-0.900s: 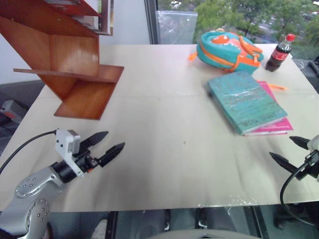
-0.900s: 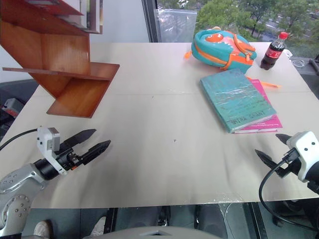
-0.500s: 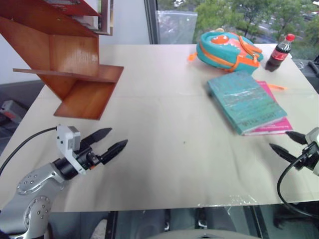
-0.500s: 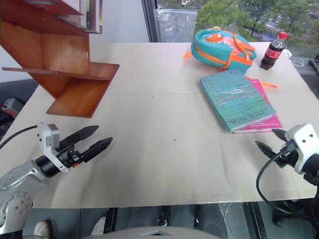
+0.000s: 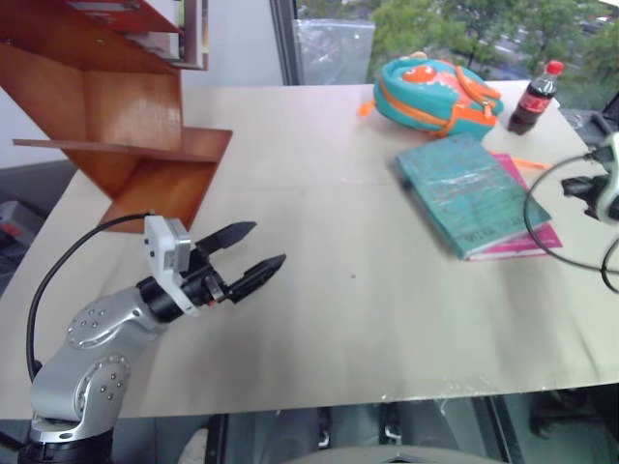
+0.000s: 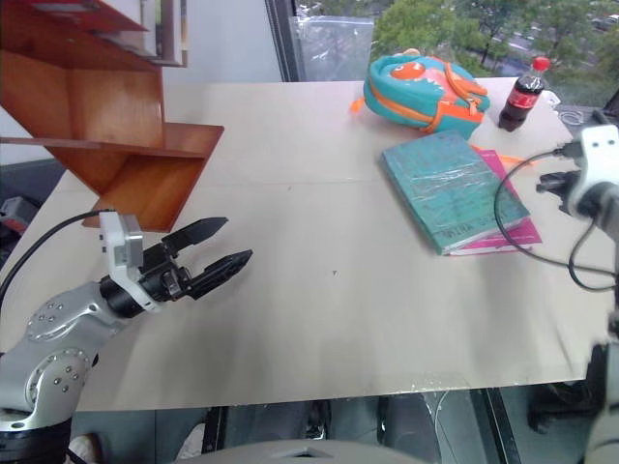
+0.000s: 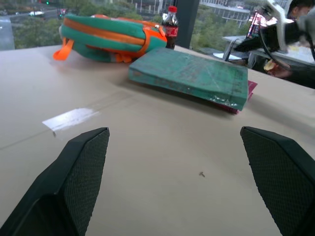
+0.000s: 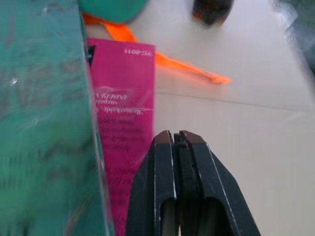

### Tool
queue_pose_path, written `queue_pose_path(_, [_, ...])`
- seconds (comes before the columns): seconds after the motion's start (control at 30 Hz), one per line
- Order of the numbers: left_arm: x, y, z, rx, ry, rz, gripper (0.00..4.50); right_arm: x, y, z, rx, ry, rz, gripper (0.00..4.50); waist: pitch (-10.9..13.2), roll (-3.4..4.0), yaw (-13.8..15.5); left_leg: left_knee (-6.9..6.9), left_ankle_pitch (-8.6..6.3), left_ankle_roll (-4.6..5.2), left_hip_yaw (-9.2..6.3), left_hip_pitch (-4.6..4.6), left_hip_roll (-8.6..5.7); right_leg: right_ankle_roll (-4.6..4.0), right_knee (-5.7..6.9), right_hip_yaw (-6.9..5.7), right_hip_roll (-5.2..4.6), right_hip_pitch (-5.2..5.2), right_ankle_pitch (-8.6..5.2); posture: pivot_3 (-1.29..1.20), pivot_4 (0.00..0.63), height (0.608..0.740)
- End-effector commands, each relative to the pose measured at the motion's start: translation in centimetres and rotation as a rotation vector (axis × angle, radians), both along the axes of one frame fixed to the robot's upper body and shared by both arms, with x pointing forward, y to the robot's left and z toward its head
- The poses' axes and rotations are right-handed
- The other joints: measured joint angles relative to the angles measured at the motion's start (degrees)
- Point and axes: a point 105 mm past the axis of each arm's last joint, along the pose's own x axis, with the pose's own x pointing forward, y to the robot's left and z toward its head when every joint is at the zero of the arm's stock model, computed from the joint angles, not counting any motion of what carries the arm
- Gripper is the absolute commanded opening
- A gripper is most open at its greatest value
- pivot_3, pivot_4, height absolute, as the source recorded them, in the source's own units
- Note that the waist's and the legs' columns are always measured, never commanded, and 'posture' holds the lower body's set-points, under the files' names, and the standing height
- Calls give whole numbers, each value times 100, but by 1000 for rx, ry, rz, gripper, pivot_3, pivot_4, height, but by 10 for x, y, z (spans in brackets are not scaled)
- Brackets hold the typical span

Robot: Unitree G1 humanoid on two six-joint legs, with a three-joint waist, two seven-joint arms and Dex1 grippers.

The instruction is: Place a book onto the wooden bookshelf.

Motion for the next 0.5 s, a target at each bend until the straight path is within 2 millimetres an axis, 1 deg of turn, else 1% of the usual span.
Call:
queue_pose_path(0.03, [-1, 0, 9, 3, -50, 9, 4500, 8, -11, -12, 33, 62, -60, 107, 2, -4, -3, 0, 0, 0, 0, -1, 1, 0, -3, -3, 0, 1, 0, 0, 150, 740])
queue_pose_path(0.17, [-7, 2, 10, -1, -61, 48, 4500, 17, 3, -29, 136, 81, -63, 107, 4, -2, -23, -19, -1, 0, -7, -24, 0, 5, -19, -30, -5, -1, -1, 0, 150, 740])
queue_pose_path(0.27, [-12, 6, 9, -4, -63, 80, 4500, 19, 15, -42, 161, 107, -28, 107, 7, -1, -38, -22, -1, 0, -7, -18, 1, 5, -28, -29, -6, 1, -1, 0, 150, 740])
queue_pose_path(0.5, [-19, 9, 8, -5, -53, 105, 4500, 21, 41, -54, 184, 149, 136, 107, 7, -2, -73, -5, 5, -11, 1, 8, 6, 4, -2, -6, -5, 9, 0, 0, 150, 740])
